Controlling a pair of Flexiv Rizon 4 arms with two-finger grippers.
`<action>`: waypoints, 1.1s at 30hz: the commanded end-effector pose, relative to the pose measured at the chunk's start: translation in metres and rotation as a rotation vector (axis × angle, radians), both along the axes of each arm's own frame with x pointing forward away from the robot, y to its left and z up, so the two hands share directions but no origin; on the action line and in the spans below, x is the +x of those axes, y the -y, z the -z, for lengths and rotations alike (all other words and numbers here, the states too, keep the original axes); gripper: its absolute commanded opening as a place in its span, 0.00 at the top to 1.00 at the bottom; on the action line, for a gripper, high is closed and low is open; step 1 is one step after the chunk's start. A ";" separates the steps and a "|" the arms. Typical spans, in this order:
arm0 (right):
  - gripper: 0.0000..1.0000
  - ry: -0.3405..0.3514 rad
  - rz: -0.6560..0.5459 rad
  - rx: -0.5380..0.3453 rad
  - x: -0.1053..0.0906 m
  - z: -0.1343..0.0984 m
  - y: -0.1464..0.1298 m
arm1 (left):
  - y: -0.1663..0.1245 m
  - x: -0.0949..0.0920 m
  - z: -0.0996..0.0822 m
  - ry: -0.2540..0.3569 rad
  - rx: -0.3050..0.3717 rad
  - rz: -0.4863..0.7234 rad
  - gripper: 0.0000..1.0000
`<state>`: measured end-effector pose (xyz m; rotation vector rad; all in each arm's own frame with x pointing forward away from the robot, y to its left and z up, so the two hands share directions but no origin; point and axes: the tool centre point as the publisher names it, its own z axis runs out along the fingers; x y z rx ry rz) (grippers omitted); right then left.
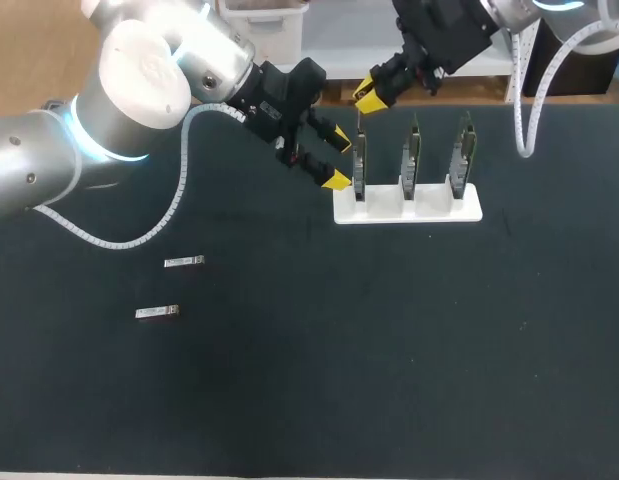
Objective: Pick up the optical module with the left hand, and insert it into the network port with the right hand.
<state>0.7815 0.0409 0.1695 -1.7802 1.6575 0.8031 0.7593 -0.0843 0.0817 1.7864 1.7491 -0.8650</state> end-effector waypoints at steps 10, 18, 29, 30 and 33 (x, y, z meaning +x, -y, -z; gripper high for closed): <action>1.00 0.000 0.013 -0.004 -0.004 0.003 -0.001 | 0.001 0.001 -0.001 -0.004 0.007 0.001 0.00; 1.00 0.000 0.010 -0.021 -0.003 0.005 -0.002 | 0.001 0.001 -0.001 -0.004 0.007 0.001 0.00; 1.00 -0.021 0.027 -0.029 -0.002 0.009 -0.001 | 0.001 0.001 -0.001 -0.004 0.007 0.001 0.00; 1.00 -0.024 0.029 -0.029 -0.002 0.009 -0.001 | 0.001 0.001 -0.001 -0.004 0.007 0.001 0.00; 1.00 -0.036 0.036 -0.025 -0.002 0.010 0.000 | 0.001 0.001 -0.001 -0.004 0.007 0.001 0.00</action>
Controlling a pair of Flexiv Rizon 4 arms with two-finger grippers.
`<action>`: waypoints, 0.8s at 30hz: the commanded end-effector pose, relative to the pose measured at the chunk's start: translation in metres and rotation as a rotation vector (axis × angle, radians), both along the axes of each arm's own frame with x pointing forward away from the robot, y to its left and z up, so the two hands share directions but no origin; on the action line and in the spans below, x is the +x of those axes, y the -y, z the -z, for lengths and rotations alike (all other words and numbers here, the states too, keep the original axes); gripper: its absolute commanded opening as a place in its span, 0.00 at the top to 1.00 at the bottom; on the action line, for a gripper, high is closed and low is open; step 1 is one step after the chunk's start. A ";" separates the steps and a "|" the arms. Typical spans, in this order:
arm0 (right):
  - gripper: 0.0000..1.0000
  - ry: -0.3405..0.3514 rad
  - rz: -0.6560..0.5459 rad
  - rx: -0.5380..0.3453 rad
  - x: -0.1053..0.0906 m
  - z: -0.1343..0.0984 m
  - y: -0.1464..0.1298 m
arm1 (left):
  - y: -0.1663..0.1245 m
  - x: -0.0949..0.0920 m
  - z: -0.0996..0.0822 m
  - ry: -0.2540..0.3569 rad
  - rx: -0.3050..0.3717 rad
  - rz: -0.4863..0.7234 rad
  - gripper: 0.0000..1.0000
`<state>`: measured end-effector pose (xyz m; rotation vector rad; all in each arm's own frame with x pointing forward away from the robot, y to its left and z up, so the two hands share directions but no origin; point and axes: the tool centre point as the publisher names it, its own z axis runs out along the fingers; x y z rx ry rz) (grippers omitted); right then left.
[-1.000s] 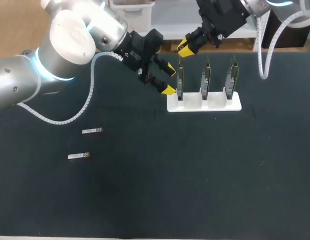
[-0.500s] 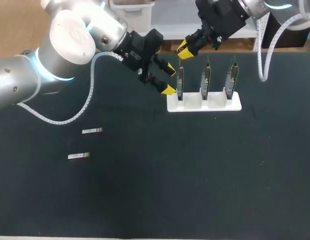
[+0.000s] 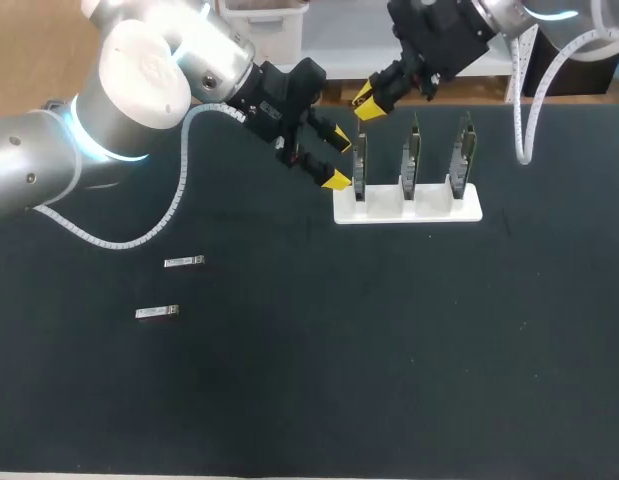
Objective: Pick up the optical module with the left hand, and insert it into the network port with the right hand.
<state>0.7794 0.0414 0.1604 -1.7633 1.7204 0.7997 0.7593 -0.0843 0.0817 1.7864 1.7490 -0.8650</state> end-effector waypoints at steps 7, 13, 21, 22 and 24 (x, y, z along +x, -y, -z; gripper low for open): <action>1.00 -0.015 0.016 -0.001 0.001 0.002 0.001 | 0.001 0.001 -0.001 -0.004 0.007 0.001 0.00; 1.00 -0.024 0.021 0.001 0.001 0.002 0.001 | 0.001 0.001 -0.001 -0.004 0.007 0.001 0.00; 0.00 -0.017 0.028 0.008 0.001 0.000 0.002 | 0.001 0.001 -0.001 -0.004 0.007 0.001 0.00; 0.00 -0.016 0.028 0.014 0.001 -0.001 0.002 | 0.001 0.001 -0.001 -0.004 0.007 0.001 0.00; 0.00 -0.017 0.026 0.030 0.000 -0.003 0.003 | 0.001 0.001 -0.001 -0.004 0.007 0.001 0.00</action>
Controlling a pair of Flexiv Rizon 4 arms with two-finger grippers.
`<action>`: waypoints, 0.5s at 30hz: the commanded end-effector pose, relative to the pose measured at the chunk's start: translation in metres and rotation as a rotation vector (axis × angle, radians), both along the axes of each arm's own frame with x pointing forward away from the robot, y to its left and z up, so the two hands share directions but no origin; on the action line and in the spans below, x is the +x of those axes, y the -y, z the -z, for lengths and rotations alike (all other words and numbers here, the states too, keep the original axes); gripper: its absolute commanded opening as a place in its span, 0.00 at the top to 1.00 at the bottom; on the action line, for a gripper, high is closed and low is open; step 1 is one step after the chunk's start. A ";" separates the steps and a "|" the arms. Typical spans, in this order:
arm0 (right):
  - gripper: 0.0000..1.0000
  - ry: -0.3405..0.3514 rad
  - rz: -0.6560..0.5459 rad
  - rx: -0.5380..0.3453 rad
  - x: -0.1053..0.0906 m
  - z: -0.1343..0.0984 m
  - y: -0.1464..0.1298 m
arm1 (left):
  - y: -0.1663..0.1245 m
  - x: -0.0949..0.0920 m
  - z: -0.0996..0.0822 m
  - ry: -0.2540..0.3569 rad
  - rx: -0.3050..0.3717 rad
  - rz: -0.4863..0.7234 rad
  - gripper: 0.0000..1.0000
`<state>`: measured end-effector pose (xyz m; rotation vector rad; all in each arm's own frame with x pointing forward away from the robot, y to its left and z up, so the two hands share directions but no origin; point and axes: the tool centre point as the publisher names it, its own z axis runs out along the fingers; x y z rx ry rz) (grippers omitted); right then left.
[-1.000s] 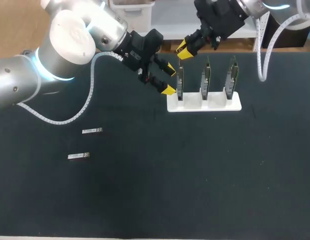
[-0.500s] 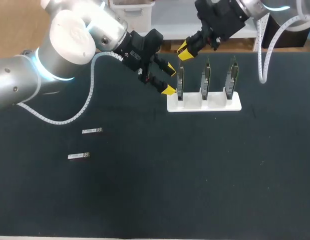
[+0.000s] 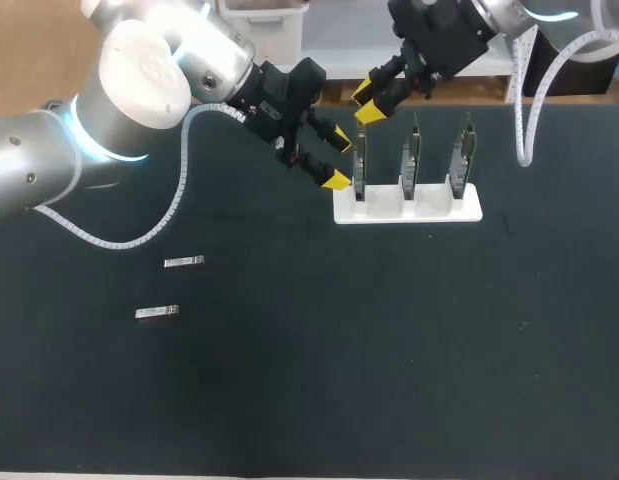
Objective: Pick up the optical module with the left hand, and insert it into the network port with the right hand.
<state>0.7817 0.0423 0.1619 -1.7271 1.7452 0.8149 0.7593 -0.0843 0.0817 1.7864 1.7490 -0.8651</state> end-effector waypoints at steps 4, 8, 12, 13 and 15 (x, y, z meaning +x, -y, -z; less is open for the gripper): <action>0.00 -0.014 -0.015 0.072 -0.002 -0.008 0.006 | 0.001 0.001 -0.001 -0.004 0.007 0.001 0.00; 1.00 -0.024 -0.024 0.087 -0.001 -0.009 0.007 | 0.001 0.001 -0.001 -0.004 0.007 0.001 0.00; 1.00 -0.017 -0.030 0.062 0.000 -0.007 0.006 | 0.001 0.001 -0.001 -0.004 0.007 0.001 0.00; 1.00 -0.017 -0.031 0.060 0.000 -0.007 0.005 | 0.001 0.001 -0.001 -0.004 0.007 0.001 0.00; 1.00 -0.019 -0.033 0.056 0.001 -0.005 0.005 | 0.001 0.001 -0.001 -0.004 0.007 0.001 0.00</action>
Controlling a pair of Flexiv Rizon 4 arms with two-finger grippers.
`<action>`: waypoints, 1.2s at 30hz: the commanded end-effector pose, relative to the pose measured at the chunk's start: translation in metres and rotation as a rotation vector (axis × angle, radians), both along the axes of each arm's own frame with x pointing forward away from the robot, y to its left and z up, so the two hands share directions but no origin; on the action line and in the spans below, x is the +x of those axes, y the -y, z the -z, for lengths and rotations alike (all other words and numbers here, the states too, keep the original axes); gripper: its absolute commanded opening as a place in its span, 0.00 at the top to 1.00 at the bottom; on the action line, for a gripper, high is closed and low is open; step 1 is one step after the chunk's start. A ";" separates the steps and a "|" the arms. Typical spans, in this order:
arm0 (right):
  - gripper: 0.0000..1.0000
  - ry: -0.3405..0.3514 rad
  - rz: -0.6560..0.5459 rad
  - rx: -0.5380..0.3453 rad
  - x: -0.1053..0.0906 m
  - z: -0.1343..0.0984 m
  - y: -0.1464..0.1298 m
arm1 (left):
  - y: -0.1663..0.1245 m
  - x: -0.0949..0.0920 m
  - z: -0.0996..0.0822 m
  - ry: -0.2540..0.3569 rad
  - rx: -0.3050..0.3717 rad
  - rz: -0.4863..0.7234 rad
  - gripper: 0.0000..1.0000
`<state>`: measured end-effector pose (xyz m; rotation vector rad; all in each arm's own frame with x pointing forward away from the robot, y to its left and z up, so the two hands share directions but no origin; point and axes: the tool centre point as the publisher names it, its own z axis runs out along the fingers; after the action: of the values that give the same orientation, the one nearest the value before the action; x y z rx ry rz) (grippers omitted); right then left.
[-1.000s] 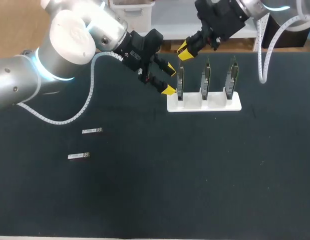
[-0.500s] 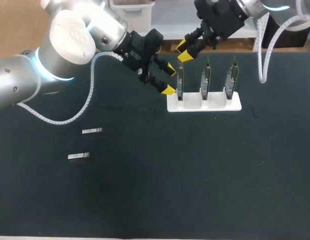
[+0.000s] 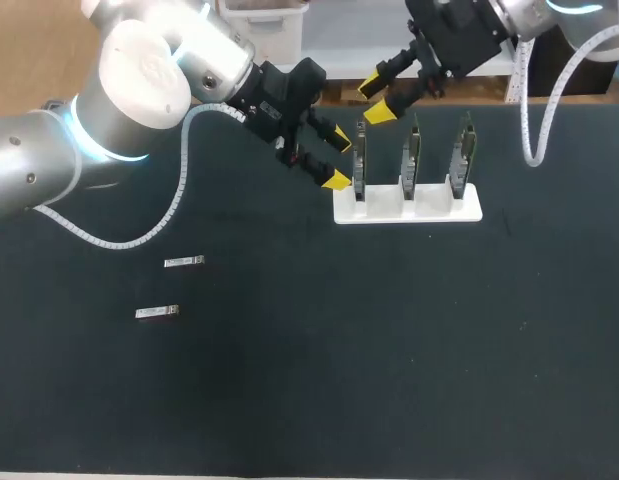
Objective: Pick up the optical module with the left hand, and insert it into the network port with the right hand.
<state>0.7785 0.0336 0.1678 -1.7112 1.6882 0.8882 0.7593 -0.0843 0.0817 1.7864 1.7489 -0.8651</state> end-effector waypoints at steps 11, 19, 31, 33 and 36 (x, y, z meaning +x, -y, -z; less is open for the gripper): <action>1.00 -0.020 -0.020 -0.036 0.006 0.009 -0.005 | 0.001 0.001 -0.001 -0.004 0.007 0.001 0.00; 1.00 -0.037 -0.047 -0.041 0.005 0.013 -0.007 | 0.001 0.001 -0.001 -0.004 0.007 0.001 0.00; 1.00 -0.070 -0.066 -0.055 0.006 0.018 -0.008 | 0.001 0.001 -0.001 -0.004 0.007 0.001 0.00; 1.00 -0.075 -0.067 -0.059 0.006 0.020 -0.008 | 0.001 0.001 -0.001 -0.004 0.007 0.001 0.00; 1.00 -0.079 -0.069 -0.068 0.006 0.021 -0.008 | 0.001 0.001 -0.001 -0.004 0.007 0.001 0.00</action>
<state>0.7790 0.0402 0.1471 -1.8026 1.7373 0.9422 0.7593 -0.0843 0.0817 1.7865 1.7489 -0.8651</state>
